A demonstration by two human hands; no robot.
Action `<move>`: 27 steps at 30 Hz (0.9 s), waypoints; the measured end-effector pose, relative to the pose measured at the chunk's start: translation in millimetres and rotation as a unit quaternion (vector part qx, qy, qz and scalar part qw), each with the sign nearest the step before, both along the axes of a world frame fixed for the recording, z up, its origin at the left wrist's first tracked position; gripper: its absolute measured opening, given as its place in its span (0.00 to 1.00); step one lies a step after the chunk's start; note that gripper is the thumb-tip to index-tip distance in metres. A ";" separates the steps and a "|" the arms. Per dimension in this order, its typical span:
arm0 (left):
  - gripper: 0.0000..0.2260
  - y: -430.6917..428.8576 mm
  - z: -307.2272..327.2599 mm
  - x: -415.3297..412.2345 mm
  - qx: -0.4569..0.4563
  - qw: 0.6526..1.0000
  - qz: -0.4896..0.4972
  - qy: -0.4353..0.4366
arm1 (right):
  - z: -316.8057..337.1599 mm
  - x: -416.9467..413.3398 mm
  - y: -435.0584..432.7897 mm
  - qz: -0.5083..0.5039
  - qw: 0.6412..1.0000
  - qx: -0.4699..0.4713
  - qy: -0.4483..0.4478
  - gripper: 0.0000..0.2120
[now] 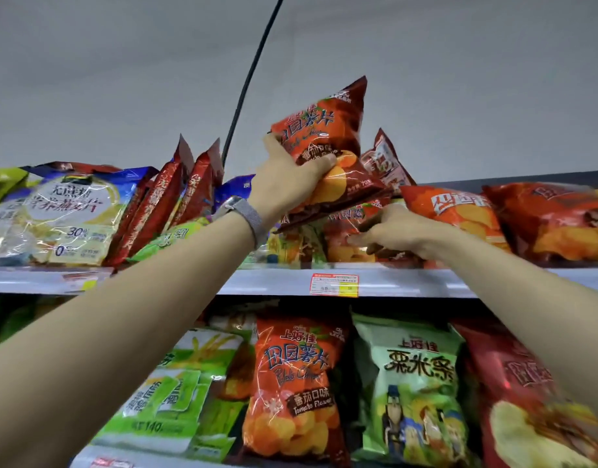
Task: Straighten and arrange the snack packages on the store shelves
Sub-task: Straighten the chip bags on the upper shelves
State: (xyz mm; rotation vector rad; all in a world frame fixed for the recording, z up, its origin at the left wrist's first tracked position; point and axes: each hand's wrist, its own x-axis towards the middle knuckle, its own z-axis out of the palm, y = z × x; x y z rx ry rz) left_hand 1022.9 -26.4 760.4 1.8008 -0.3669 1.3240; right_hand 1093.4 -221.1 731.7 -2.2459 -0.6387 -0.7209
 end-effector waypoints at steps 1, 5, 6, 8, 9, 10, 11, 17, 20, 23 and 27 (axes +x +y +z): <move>0.39 -9.4 0.2 3.5 0.012 1.000 0.006 -0.008 | 1.6 -1.1 -17.8 0.009 0.998 0.069 -0.001 0.12; 0.40 -48.4 -0.8 19.9 0.080 0.996 0.041 0.015 | 8.1 -16.6 -61.9 0.077 0.947 0.311 -0.014 0.10; 0.40 -58.0 -2.1 25.6 0.097 0.993 0.059 0.035 | 6.9 -22.0 -63.8 0.079 0.953 0.291 -0.029 0.12; 0.40 -73.8 -6.4 42.1 0.117 0.986 0.095 0.070 | 0.0 -26.3 -62.5 0.027 0.984 0.166 -0.059 0.14; 0.41 -79.6 -8.4 50.7 0.123 0.983 0.110 0.079 | -5.5 -25.0 -59.2 -0.020 0.993 0.086 -0.073 0.14; 0.42 -84.9 -11.1 56.6 0.126 0.981 0.123 0.085 | -10.5 -20.9 -56.3 -0.065 0.995 0.013 -0.079 0.13; 0.43 -88.9 -12.8 60.6 0.128 0.978 0.130 0.096 | -14.6 -15.0 -54.7 -0.101 0.991 -0.033 -0.084 0.14; 0.38 -87.6 -15.9 54.6 0.177 0.957 0.043 0.224 | -22.4 4.8 -60.5 -0.160 0.979 -0.084 -0.089 0.14; 0.18 -58.1 -19.5 38.7 0.165 0.979 0.051 0.109 | -18.5 8.7 -61.0 -0.158 0.977 -0.120 -0.081 0.13; 0.18 -12.3 -22.7 10.3 0.097 0.990 0.103 -0.028 | -14.6 6.8 -59.8 -0.148 0.982 -0.103 -0.048 0.23; 0.29 77.7 -17.7 -4.0 0.105 0.962 0.249 0.050 | -8.4 15.5 -44.3 -0.093 0.995 -0.009 -0.034 0.51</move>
